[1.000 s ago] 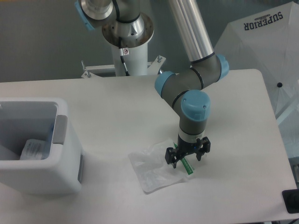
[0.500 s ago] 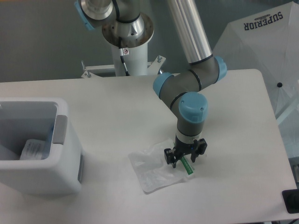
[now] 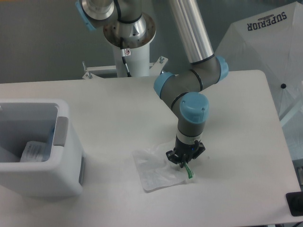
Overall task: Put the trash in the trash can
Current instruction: 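Lower the gripper and pinch the bag at its green strip, then lift the plastic bag and carry it over the white bin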
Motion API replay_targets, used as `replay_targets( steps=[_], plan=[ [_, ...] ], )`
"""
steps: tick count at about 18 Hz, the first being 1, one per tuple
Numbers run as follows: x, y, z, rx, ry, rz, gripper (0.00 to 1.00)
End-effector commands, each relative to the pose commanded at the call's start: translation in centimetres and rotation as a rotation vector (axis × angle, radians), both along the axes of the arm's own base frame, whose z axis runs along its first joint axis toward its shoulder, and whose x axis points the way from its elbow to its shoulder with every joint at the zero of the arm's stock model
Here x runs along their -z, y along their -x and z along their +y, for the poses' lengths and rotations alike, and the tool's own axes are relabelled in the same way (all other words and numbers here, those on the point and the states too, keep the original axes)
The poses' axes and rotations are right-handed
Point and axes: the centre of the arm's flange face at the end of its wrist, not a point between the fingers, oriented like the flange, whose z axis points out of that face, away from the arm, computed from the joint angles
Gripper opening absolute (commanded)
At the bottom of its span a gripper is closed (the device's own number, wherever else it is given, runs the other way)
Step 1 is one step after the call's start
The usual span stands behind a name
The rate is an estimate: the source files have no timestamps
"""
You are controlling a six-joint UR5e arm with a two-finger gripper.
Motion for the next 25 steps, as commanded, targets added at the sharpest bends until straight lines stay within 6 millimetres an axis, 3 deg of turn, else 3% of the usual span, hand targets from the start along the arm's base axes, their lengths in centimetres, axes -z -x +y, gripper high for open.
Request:
replay_targets(
  steps=[2, 4, 7, 10, 13, 17, 22, 25],
  plan=[
    [-1.3, 0.0, 0.0, -0.001, -0.011, 0.016, 0.10],
    [-4.7, -0.2, -0.1, -0.002, -0.041, 0.063, 0.10],
    [-11.9, -1.1, -0.6, -0.001, -0.109, 0.161, 0.11],
    [-18.4, -3.3, -0.9, 0.018, -0.184, 0.240, 0.10],
    [-25.2, -4.7, 0.0, -0.044, -0.355, 0.234, 0.10],
    [-34.0, -7.0, -0.2, -0.085, -0.522, 0.266, 0.10],
    [-40.7, -12.4, -0.1, 0.039, -0.675, 0.272, 0.10],
    [-42.6, -16.2, 0.7, 0.164, -0.705, 0.307, 0.10]
  ],
)
